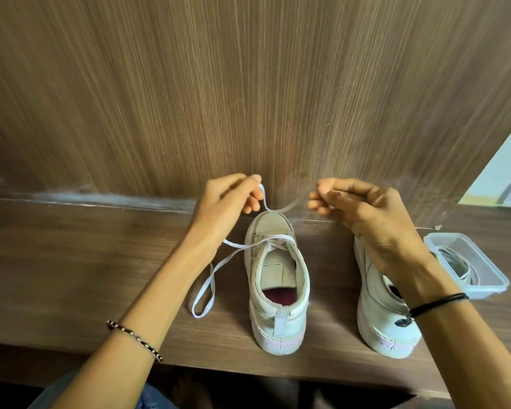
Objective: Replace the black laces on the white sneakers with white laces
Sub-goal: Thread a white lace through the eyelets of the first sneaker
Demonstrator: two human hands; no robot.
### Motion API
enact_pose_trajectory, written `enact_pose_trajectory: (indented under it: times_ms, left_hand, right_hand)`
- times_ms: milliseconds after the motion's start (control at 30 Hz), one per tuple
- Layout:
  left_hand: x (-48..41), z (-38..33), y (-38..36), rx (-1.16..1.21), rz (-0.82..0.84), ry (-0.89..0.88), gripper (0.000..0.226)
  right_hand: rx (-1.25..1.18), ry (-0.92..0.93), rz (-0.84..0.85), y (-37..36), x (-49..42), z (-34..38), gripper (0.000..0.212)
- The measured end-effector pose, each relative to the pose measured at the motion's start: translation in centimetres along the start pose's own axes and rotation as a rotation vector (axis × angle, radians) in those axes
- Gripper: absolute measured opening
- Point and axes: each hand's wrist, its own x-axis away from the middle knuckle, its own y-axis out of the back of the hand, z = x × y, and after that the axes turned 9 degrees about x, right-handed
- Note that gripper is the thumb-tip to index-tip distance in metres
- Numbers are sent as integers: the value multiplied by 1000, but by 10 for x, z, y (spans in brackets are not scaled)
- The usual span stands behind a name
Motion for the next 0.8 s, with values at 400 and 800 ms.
enact_pose_trajectory:
  times_ms: [400, 800]
  left_hand:
    - [7, -19, -49, 0, 266, -202, 30]
    - [0, -11, -64, -537, 207, -327, 25]
  right_hand:
    - [13, 193, -91, 2, 0, 1, 22]
    - [147, 281, -64, 5, 3, 3, 21]
